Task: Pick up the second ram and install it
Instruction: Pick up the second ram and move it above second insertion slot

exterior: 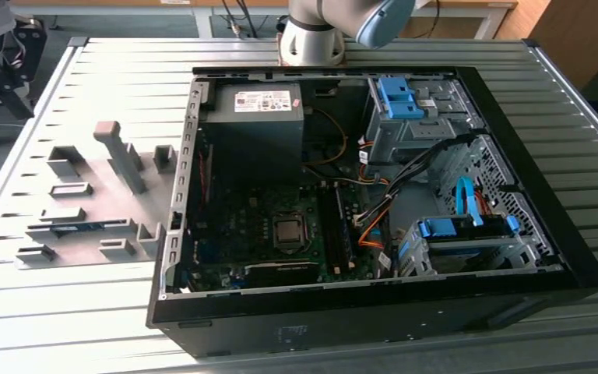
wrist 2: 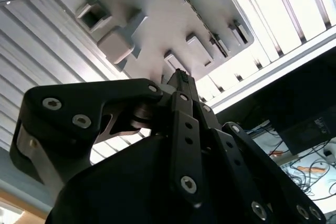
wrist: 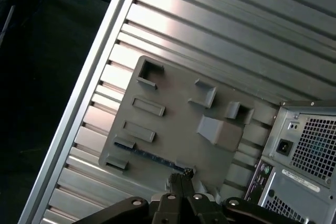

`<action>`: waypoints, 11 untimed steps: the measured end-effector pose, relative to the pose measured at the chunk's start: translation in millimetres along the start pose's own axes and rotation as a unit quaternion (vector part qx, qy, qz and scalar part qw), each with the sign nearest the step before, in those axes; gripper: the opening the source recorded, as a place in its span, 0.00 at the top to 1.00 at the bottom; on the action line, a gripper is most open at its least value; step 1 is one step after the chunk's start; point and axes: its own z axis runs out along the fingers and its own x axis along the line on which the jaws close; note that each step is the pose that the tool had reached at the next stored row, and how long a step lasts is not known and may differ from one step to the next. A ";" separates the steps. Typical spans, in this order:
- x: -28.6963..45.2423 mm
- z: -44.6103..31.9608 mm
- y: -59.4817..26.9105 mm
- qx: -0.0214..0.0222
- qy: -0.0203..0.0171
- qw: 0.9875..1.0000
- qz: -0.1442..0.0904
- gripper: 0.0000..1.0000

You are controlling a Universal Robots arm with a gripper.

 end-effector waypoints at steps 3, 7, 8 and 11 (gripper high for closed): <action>0.1 0.3 0.0 -0.001 0.001 1.000 -0.027 0.89; 0.3 0.6 0.1 -0.001 0.002 0.998 -0.062 0.89; 0.4 0.7 0.1 -0.001 0.002 0.998 -0.070 0.89; 0.5 1.0 0.1 -0.002 0.003 0.995 -0.097 0.89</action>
